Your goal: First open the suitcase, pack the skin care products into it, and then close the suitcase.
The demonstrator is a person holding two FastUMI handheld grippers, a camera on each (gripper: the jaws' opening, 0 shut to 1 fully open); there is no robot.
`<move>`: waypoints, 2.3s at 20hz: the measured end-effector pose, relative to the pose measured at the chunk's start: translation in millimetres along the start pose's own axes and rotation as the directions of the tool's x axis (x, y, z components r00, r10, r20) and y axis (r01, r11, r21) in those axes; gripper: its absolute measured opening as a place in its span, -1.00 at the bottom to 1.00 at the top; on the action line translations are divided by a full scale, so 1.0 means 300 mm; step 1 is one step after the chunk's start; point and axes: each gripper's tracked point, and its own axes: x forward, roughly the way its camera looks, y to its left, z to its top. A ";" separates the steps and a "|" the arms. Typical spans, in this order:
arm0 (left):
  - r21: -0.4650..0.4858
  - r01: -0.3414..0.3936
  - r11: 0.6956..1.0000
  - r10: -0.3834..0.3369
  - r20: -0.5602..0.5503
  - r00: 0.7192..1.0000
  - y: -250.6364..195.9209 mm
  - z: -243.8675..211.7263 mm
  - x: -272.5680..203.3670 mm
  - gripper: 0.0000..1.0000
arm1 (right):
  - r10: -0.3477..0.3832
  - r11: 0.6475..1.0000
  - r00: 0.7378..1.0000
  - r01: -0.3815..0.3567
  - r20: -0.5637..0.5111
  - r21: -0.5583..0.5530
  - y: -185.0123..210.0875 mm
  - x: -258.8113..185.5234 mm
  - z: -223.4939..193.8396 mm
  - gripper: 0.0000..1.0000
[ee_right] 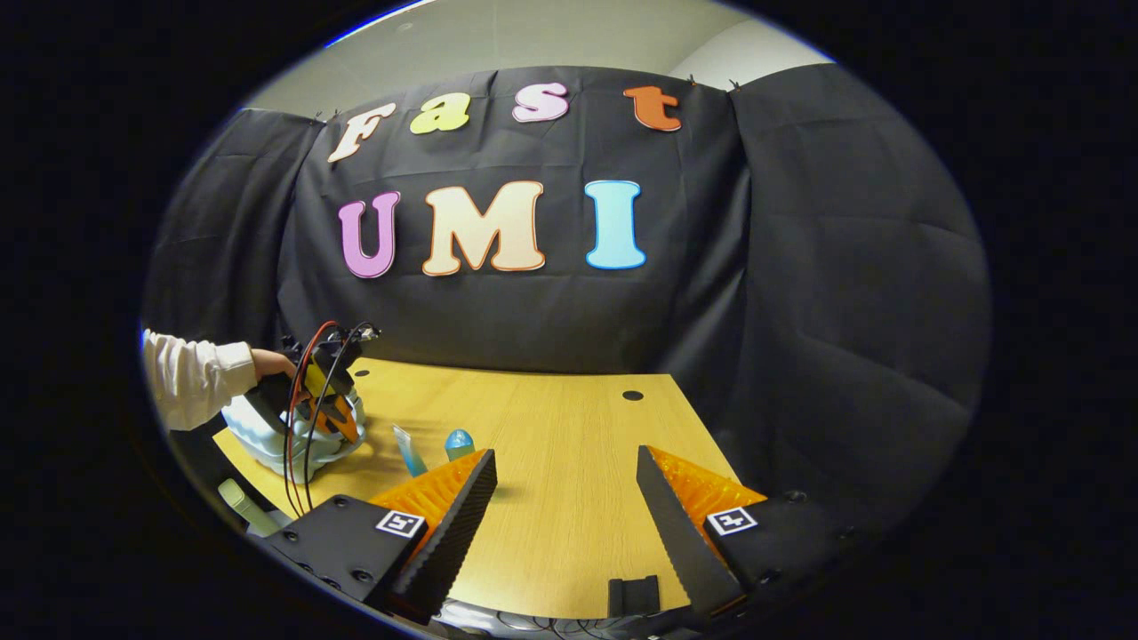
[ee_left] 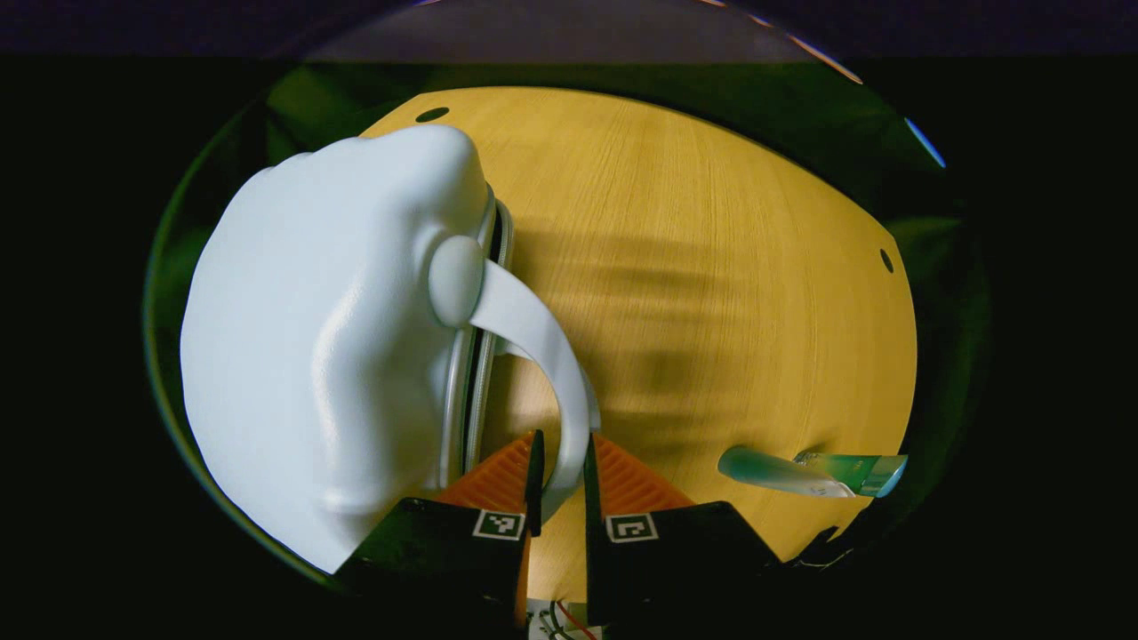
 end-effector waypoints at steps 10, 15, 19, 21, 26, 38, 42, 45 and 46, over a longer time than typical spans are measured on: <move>0.071 0.002 0.997 -0.008 0.088 0.996 -0.046 0.041 -0.084 -0.92 | 0.060 0.998 0.998 -0.059 -0.021 0.014 0.022 0.088 -0.018 0.98; 0.022 0.143 0.990 -0.144 0.149 0.978 -0.070 0.079 -0.184 -0.93 | 0.088 0.996 0.996 -0.088 0.015 0.016 0.126 0.143 0.024 0.97; 0.003 0.289 0.957 -0.281 0.246 0.928 -0.085 0.138 -0.318 -0.94 | 0.076 0.997 0.997 -0.077 0.031 0.017 0.235 0.173 0.037 0.97; -0.002 0.343 0.939 -0.328 0.282 0.901 -0.073 0.163 -0.387 -0.93 | 0.067 0.997 0.997 -0.068 0.038 0.025 0.303 0.176 0.052 0.98; 0.005 0.435 0.900 -0.406 0.369 0.836 0.004 0.216 -0.528 -0.94 | 0.039 0.999 0.997 -0.042 0.072 0.027 0.467 0.191 0.103 0.97; 0.014 0.407 0.913 -0.364 0.479 0.799 0.464 0.287 -0.681 -0.94 | -0.059 0.998 0.993 0.057 0.099 0.027 0.702 0.176 0.125 1.00; -0.020 0.358 0.934 -0.302 0.492 0.817 0.652 0.278 -0.660 -0.94 | -0.058 0.998 0.995 0.056 0.085 0.018 0.760 0.200 0.123 1.00; -0.061 0.302 0.951 -0.232 0.504 0.832 0.780 0.263 -0.625 -0.94 | -0.060 0.998 0.994 0.058 0.087 0.025 0.793 0.225 0.135 0.98; -0.081 0.279 0.957 -0.202 0.502 0.841 0.823 0.250 -0.607 -0.94 | -0.060 0.998 0.995 0.057 0.085 0.033 0.807 0.233 0.139 1.00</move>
